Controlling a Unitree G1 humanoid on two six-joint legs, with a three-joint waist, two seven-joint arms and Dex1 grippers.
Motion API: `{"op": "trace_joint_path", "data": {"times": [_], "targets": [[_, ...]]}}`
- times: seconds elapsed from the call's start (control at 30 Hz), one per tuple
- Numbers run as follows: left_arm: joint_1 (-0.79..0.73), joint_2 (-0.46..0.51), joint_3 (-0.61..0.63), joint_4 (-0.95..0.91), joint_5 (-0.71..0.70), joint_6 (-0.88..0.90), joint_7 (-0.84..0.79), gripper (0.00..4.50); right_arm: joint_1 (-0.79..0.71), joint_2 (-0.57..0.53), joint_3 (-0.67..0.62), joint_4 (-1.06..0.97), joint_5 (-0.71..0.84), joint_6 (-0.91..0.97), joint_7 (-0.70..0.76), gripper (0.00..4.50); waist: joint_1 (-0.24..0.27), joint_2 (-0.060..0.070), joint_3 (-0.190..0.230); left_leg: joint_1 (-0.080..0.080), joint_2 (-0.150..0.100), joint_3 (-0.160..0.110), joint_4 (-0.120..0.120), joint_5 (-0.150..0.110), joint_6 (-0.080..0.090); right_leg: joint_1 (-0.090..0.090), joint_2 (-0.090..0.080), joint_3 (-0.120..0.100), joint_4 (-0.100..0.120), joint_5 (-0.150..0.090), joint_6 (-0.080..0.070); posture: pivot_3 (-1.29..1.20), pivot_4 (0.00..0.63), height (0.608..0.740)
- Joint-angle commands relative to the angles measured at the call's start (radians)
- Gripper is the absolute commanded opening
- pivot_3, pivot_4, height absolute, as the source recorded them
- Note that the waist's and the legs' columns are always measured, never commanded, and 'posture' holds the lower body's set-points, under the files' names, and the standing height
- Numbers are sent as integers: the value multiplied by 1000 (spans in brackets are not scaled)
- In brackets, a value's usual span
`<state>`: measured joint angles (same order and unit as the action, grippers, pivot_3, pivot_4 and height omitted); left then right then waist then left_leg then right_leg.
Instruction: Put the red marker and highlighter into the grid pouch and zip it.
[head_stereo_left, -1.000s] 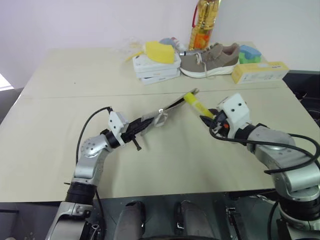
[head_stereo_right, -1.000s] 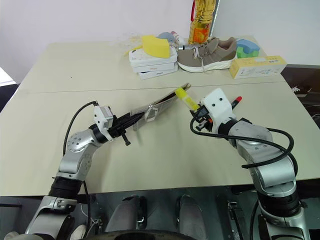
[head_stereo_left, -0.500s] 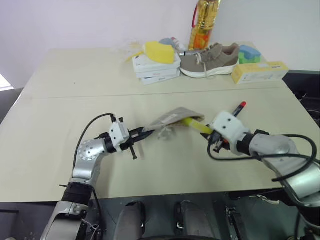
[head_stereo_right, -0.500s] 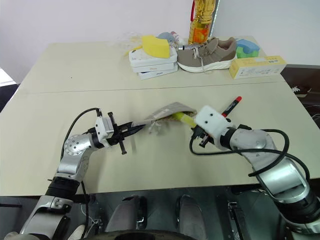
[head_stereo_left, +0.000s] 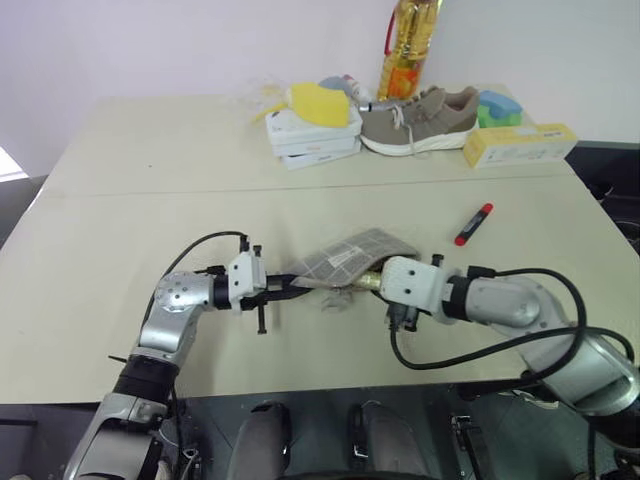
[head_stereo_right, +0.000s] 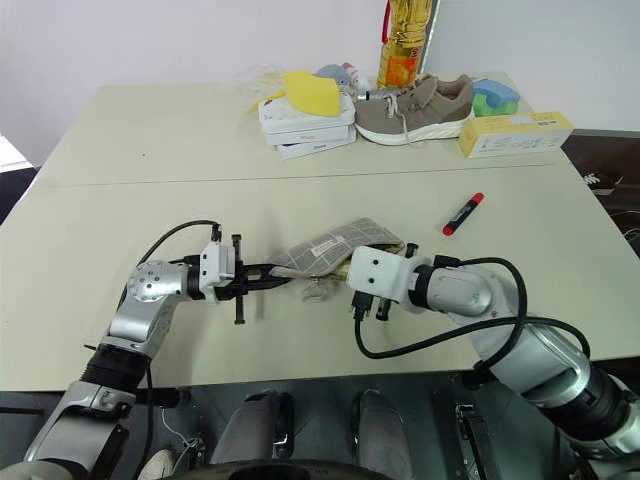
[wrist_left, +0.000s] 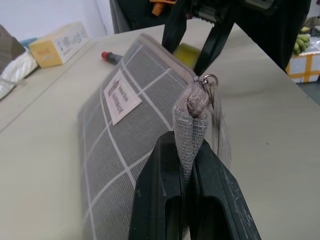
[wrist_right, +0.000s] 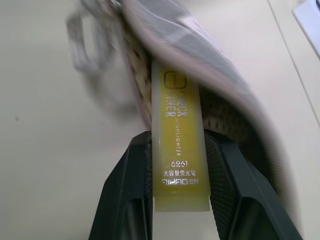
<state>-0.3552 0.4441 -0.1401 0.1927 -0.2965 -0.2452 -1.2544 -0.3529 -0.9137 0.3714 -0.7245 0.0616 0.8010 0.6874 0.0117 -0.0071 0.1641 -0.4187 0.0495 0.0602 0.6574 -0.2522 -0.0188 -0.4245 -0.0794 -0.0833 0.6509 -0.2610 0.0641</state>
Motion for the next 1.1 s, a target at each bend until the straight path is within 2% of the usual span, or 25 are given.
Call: {"op": "trace_joint_path", "data": {"times": [0.03, 0.13, 0.17, 0.43, 0.63, 0.9, 1.1], "targets": [[-4, -2, 3, -39, -16, -3, 4, 0, -2, 15, -38, -39, 7, 13, 10, 2810, 1, 0, 0, -1, 0, 0, 1, 0, 0, 0, 0, 0, 0, 0, 0, 0, 150, 740], [-3, 1, 5, -39, -10, -3, 11, 0, 13, 18, -82, -42, 17, 30, 8, 4381, 1, 0, 0, -3, 0, -1, 4, 0, 0, 0, 0, -1, 0, 0, 0, 0, 150, 740], [-3, 2, 8, -33, -4, -8, 18, 0, 24, 25, -121, -45, 36, 44, 9, 4452, 1, 0, 0, -4, 0, -2, 5, 0, 0, 0, 0, -1, 0, 0, 0, 0, 150, 740], [-3, -6, 37, 10, 39, -59, 125, 0, 109, 122, -467, -13, 200, 163, -3, 4452, 2, 0, 0, -4, 0, -2, 6, 0, 0, 0, 0, -1, 1, 0, 0, 0, 150, 740], [-5, -43, 63, 56, 95, -124, 285, 0, 37, 323, -639, 266, 116, 322, -305, 4452, 0, -1, -1, -3, 0, -1, 7, 0, 0, 1, -1, -1, 1, 1, 0, 0, 150, 740], [0, -71, 52, 55, 98, -123, 348, 0, -42, 495, -663, 539, 53, 196, -519, 4452, -3, -1, -1, -3, 0, -1, 6, 0, 0, 0, 0, -1, 3, 1, 1, 0, 150, 740], [4, -78, 45, 54, 101, -121, 364, 0, -123, 563, -707, 707, 73, 84, -587, 4452, -2, 0, -1, -3, 0, 0, 6, 0, 0, 0, 0, -1, 3, 1, 1, 0, 150, 740]]}}
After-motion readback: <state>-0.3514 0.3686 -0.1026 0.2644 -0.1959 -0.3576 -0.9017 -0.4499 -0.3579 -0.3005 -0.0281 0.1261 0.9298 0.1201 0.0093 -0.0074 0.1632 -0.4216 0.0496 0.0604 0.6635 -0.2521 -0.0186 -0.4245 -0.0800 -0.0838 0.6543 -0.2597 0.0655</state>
